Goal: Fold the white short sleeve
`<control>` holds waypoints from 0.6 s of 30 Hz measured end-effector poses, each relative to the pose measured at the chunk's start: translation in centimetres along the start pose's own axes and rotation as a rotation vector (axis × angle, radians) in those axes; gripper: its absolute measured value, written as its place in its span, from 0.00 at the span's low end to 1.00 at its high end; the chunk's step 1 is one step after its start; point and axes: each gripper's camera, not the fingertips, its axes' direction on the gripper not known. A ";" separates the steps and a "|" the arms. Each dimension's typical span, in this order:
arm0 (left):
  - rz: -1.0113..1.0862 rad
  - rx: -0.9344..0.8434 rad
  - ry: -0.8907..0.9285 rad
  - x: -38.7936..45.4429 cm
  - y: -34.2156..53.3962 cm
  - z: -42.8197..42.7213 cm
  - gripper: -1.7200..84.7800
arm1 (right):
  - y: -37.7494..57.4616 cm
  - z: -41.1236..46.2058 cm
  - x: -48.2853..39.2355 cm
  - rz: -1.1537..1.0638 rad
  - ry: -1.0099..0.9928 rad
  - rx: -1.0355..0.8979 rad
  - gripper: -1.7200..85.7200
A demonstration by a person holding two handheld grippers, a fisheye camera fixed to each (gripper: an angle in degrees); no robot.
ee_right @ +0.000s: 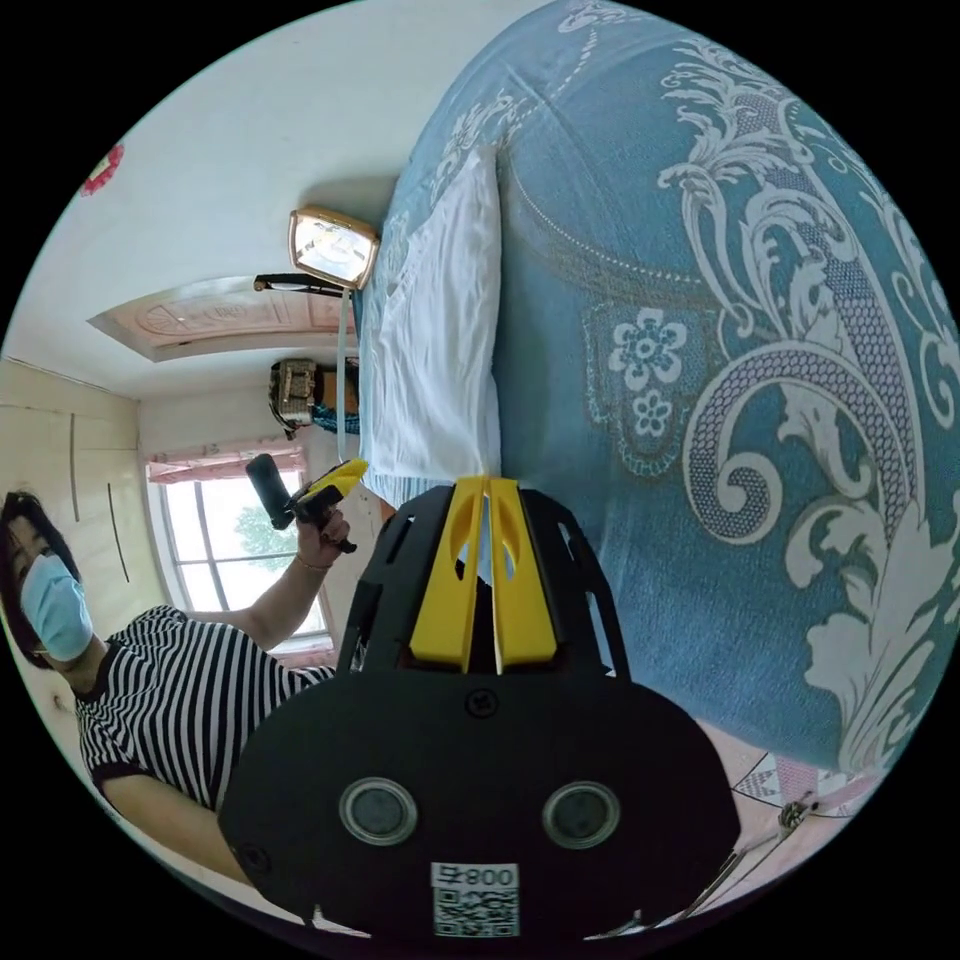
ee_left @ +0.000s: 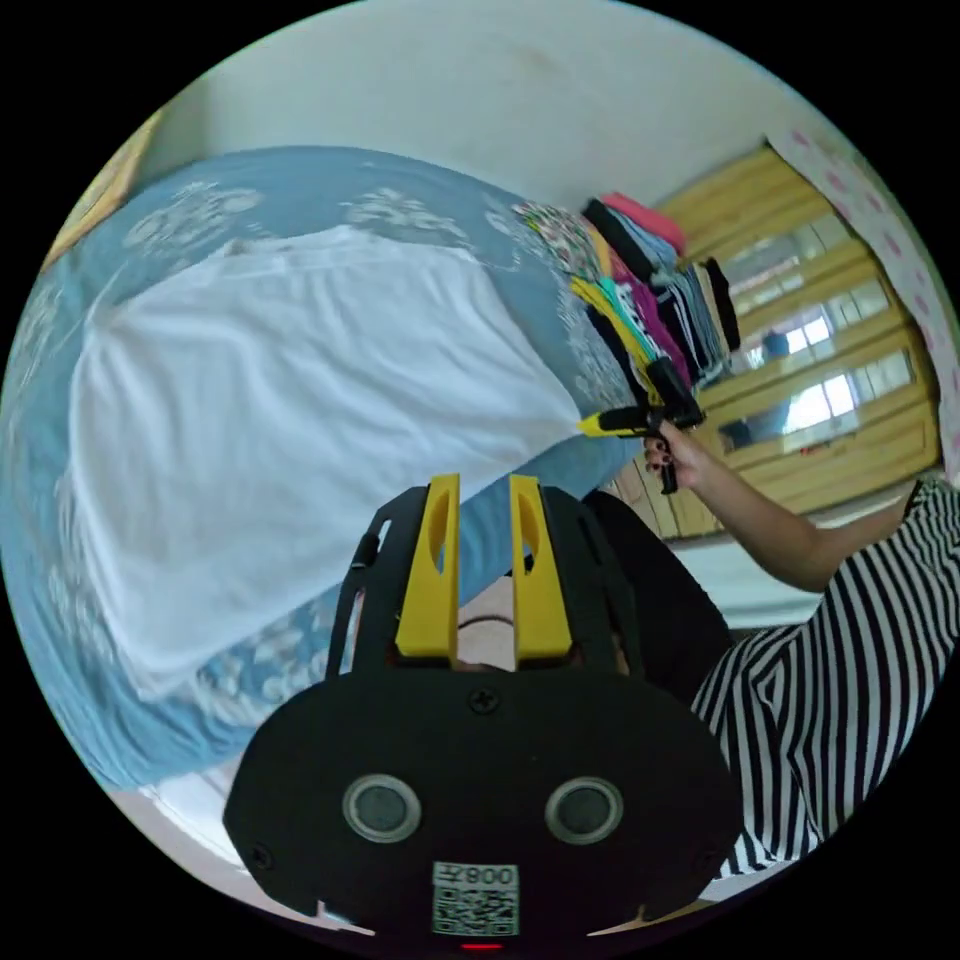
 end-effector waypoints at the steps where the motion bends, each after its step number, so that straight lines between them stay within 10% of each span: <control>1: 0.081 -0.028 -0.003 2.4 -1.3 2.5 0.12 | -0.1 -0.2 -0.2 -0.005 -0.013 0.000 0.03; 10: 0.640 -0.160 -0.356 18.5 -5.1 18.2 0.12 | -2.5 -1.1 -3.3 -0.073 -0.147 0.005 0.03; 18: 0.378 -0.049 -0.300 15.3 -6.2 18.0 0.04 | -5.9 -3.2 -3.8 -0.129 -0.138 0.131 0.06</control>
